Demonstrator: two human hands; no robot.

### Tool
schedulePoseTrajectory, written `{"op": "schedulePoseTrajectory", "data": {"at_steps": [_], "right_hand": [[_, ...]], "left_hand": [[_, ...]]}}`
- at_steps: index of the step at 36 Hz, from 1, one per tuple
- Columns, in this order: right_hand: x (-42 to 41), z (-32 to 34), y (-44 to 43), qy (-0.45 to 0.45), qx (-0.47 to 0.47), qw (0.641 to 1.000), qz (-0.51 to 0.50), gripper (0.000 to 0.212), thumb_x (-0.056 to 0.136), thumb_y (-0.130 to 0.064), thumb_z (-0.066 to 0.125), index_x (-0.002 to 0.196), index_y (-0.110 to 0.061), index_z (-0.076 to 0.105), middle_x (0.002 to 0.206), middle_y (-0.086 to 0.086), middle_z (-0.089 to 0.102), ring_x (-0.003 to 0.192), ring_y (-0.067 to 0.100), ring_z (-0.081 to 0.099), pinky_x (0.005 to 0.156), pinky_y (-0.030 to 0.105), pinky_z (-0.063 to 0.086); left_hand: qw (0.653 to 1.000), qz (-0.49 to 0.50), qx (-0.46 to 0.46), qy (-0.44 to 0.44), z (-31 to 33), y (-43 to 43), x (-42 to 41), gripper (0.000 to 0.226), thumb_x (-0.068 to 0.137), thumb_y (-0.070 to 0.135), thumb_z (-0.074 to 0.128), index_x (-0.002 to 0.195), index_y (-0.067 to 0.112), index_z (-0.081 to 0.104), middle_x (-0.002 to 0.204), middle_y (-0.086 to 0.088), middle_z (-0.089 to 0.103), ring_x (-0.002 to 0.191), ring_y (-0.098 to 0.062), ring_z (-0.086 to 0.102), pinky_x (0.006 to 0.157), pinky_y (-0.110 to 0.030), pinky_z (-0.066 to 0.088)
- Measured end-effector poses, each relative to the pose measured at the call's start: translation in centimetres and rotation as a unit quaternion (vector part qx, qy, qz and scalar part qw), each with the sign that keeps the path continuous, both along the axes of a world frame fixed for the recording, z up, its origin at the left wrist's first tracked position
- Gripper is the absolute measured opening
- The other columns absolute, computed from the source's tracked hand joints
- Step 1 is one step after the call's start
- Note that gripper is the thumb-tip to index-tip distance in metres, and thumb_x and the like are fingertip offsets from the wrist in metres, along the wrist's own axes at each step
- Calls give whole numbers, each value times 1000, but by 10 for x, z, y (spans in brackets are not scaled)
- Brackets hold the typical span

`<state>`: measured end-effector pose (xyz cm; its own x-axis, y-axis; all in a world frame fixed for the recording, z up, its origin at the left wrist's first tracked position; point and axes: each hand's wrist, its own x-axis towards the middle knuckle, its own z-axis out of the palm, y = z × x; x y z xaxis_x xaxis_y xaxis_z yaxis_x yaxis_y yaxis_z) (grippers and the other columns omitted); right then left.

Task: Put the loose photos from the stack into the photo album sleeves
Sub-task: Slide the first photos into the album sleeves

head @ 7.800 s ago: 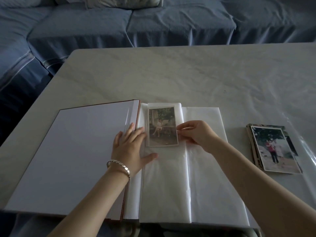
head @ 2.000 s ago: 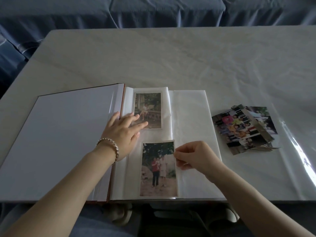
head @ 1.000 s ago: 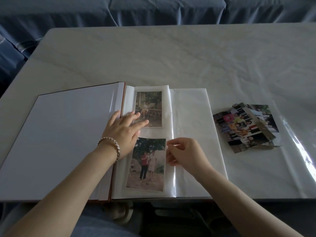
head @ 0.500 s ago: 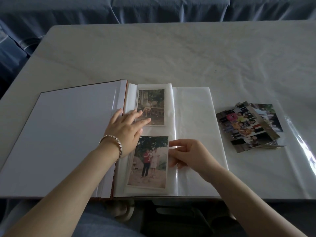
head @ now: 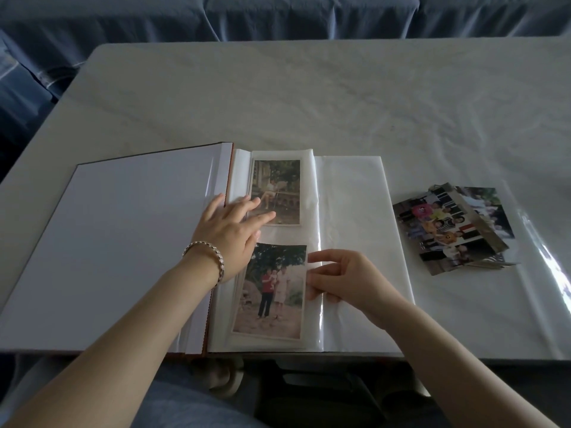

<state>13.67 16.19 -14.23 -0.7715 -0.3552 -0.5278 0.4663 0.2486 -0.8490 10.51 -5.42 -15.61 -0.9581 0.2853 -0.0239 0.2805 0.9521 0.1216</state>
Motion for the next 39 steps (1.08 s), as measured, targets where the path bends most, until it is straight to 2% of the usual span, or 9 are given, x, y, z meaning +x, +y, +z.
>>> {"op": "schedulePoseTrajectory", "data": {"at_steps": [10,15,21,25,28,30,35,39], "right_hand": [[-3,3,-3,-3,19,1000,21,22,84,-6,62,91,-26,58,71,-3,73,55,0,62,50,11,45],[-1,3,-3,10,39,998,39,25,81,-14,70,99,-25,57,77,-3,74,57,1,63,50,11,45],[0,-3,-5,22,78,996,30,32,82,-16,70,112,-17,57,70,7,72,46,5,57,46,16,43],[-1,-3,-3,29,86,995,44,34,81,-14,71,113,-16,60,59,2,69,43,4,55,45,14,41],[-1,-3,-4,27,82,995,46,36,80,-14,71,114,-14,59,68,5,72,47,4,60,43,10,39],[0,-4,-7,27,80,995,45,36,80,-15,72,114,-14,58,71,6,73,50,6,62,42,11,39],[4,-7,-16,20,71,997,37,16,82,-14,71,89,-16,57,66,3,72,51,8,65,39,13,40],[3,-7,-16,14,65,997,38,10,82,-12,70,79,-10,60,62,3,70,46,6,62,38,10,38]], "left_hand": [[1000,1,0,0,0,1,-1,45,99,26,36,142,37,33,154,2,25,143,-15,15,113,-34,-11],[1000,0,0,0,0,1,-1,45,98,25,38,142,36,34,153,1,26,143,-16,16,113,-34,-11],[1000,1,0,1,0,0,0,45,98,26,37,142,37,34,153,2,25,143,-15,17,113,-34,-11],[1000,-1,-1,2,-1,0,0,46,98,25,36,142,38,33,154,2,25,143,-15,16,112,-33,-12],[1000,0,2,3,-1,0,0,45,98,25,37,142,37,34,153,2,26,143,-15,17,111,-31,-13],[1000,0,1,3,-1,1,0,45,98,25,37,142,37,34,153,2,26,143,-14,17,111,-32,-13],[1000,-3,-5,4,0,1,-1,46,98,24,37,142,36,35,153,1,26,142,-15,20,112,-33,-10],[1000,-3,-7,9,0,1,-1,45,98,23,38,141,35,37,152,1,29,141,-15,22,113,-34,-8]]}}
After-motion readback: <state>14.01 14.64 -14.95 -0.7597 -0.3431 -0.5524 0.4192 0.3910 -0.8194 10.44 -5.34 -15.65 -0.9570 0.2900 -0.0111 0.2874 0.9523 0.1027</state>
